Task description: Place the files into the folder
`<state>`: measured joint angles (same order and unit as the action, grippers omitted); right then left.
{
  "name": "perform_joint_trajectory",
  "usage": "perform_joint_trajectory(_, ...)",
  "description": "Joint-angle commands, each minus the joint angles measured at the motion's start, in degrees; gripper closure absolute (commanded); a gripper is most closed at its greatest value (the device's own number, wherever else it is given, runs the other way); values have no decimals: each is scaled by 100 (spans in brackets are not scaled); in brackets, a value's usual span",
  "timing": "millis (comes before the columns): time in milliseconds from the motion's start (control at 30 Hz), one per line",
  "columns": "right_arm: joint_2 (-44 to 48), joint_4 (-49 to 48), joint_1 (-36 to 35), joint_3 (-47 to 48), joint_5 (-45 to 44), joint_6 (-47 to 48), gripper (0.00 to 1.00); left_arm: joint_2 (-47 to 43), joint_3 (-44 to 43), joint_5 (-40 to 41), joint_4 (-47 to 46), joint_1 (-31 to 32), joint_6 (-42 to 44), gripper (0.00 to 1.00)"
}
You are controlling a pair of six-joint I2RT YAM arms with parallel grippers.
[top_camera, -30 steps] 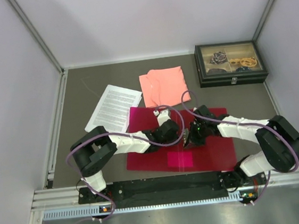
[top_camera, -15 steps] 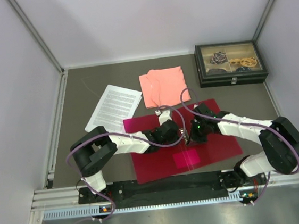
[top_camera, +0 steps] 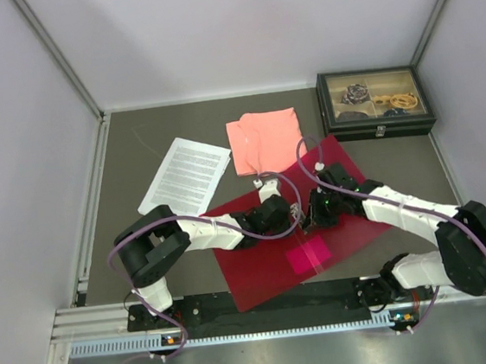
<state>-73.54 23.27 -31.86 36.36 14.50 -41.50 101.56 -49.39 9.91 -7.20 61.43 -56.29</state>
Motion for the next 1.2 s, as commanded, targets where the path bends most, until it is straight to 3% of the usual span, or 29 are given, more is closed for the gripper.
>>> perform_joint_trajectory(0, 269, -726, 101, -224, 500, 124, 79, 400, 298, -253, 1124, 36, 259, 100)
perform_joint_trajectory(33, 339, -875, 101, -295, 527, 72, 75, 391, 298, -253, 1124, 45, 259, 100)
perform_joint_trajectory(267, 375, -938, 153, -533, 414, 185, 78, 330, 228, -271, 1159, 36, 259, 100)
perform_joint_trajectory(467, 375, -648, 223, -463, 97, 476, 71, 207, 193, -253, 1221, 36, 268, 100)
perform_joint_trajectory(667, 375, -841, 662, -682, 386, 564, 68, -4, -44, -209, 1388, 18, 268, 98)
perform_joint_trajectory(700, 375, -937, 707, -709, 474, 564, 69, -39, -114, -165, 1458, 1, 268, 94)
perform_joint_trajectory(733, 349, -1069, 803, -727, 605, 564, 71, -83, -202, -69, 1519, -8, 242, 81)
perform_joint_trajectory(833, 305, -1219, 813, -727, 834, 581, 73, -171, -527, 37, 1739, -87, 259, 66)
perform_joint_trajectory(867, 244, -1289, 813, -744, 852, 581, 73, -189, -676, 159, 1783, -96, 250, 57)
perform_joint_trajectory(967, 217, -1473, 813, -867, 914, 511, 73, -93, -984, 344, 1898, -201, 206, 46)
perform_joint_trajectory(1033, 208, -1579, 813, -937, 984, 458, 73, 126, -1291, 423, 2186, -280, 128, 46)
perform_joint_trajectory(1167, 199, -1773, 813, -1078, 1107, 414, 73, 364, -1530, 547, 2311, -325, -13, 64)
